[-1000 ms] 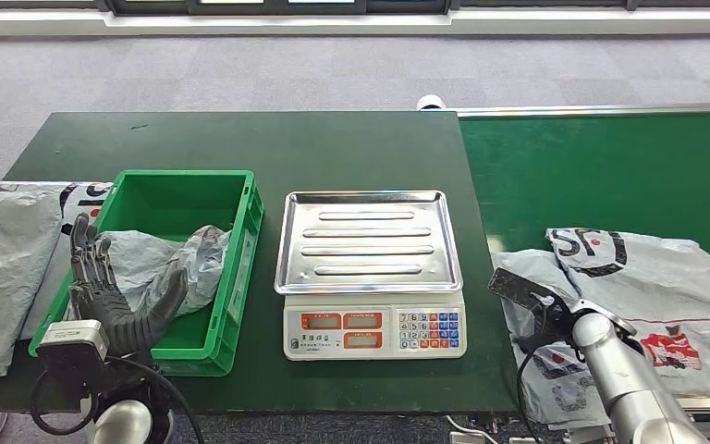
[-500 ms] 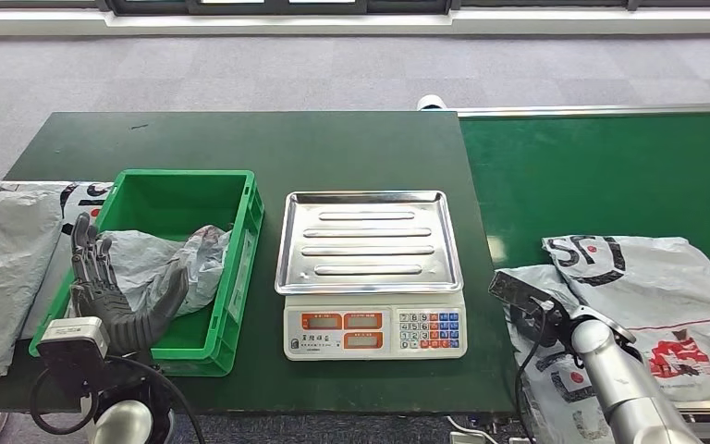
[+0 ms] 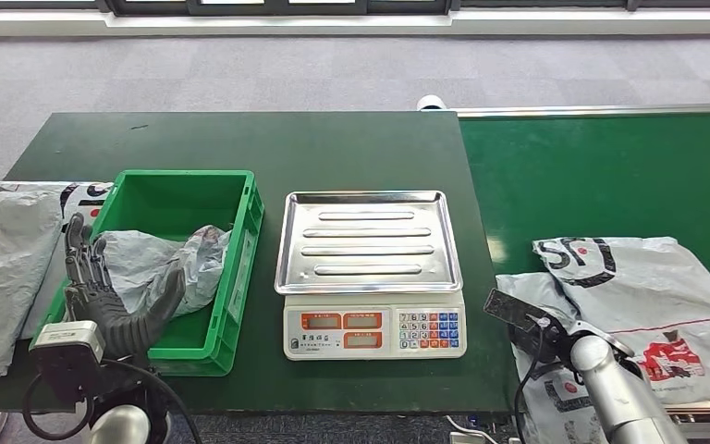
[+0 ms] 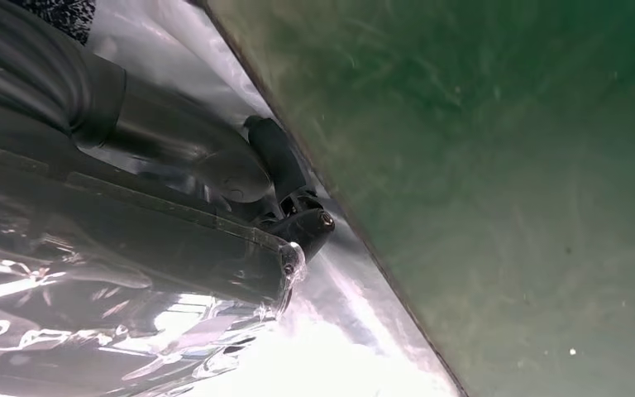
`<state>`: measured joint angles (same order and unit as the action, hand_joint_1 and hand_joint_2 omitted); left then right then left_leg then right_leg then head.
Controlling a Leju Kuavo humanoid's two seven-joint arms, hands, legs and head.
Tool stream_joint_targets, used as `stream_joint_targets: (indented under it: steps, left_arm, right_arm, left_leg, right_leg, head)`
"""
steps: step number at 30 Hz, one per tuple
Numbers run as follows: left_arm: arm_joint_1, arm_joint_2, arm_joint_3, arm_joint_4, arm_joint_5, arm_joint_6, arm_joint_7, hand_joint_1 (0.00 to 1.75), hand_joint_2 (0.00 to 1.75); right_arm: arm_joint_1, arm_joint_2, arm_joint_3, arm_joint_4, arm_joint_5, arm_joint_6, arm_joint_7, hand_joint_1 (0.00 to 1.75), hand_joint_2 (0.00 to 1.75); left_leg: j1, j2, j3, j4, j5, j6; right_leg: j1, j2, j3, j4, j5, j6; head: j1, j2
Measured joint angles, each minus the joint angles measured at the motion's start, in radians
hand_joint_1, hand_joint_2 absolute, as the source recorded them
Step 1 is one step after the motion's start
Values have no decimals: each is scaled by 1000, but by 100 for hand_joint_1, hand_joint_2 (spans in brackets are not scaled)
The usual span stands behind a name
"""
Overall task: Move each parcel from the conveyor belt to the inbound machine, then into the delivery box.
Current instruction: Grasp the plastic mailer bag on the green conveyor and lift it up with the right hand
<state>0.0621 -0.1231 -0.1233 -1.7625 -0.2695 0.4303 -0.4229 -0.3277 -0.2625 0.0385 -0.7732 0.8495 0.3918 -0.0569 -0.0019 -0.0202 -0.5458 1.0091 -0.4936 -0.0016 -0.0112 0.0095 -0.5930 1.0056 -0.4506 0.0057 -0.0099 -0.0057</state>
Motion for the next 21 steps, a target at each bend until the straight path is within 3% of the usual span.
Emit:
stream_joint_targets:
  steps: [10, 11, 14, 15, 17, 21]
  left_arm:
    - [44, -10, 16, -57, -14, 8, 2, 0, 175]
    - [47, -10, 16, -60, -14, 9, 2, 0, 175]
    - [65, -17, 26, -77, -20, 18, 2, 0, 175]
    - [76, -22, 30, -89, -22, 20, 2, 0, 175]
    - [99, -32, 37, -114, -26, 21, 2, 0, 175]
    - [127, -47, 42, -144, -34, 21, 3, 0, 175]
  right_arm:
    - [27, 8, -2, -122, 60, -91, 21, 175, 175]
    - [28, 9, -3, -130, 69, -103, 22, 167, 175]
    - [36, 26, -11, -183, 169, -244, 53, 36, 175]
    - [39, 39, -17, -221, 224, -311, 78, 0, 175]
    - [46, 71, -34, -319, 325, -411, 132, 0, 175]
    - [72, 124, -80, -490, 404, -480, 170, 0, 175]
  left_leg:
    - [0, 0, 0, 0, 0, 0]
    - [0, 0, -1, 0, 0, 0]
    - [0, 1, -5, 0, 0, 0]
    - [0, 2, -6, 0, -1, 0]
    - [0, 3, -3, 0, -1, 0]
    - [1, 1, -1, 0, -1, 0]
  right_leg:
    - [0, 0, 0, 0, 0, 0]
    - [0, 0, 0, 0, 0, 0]
    - [0, 0, 0, 0, 0, 0]
    - [0, 1, 0, 0, 0, 0]
    - [0, 3, -2, 1, 0, 0]
    - [1, 1, -2, 1, -1, 0]
  head:
    - [0, 0]
    - [0, 0]
    - [0, 0]
    - [0, 0]
    - [0, 0]
    - [0, 0]
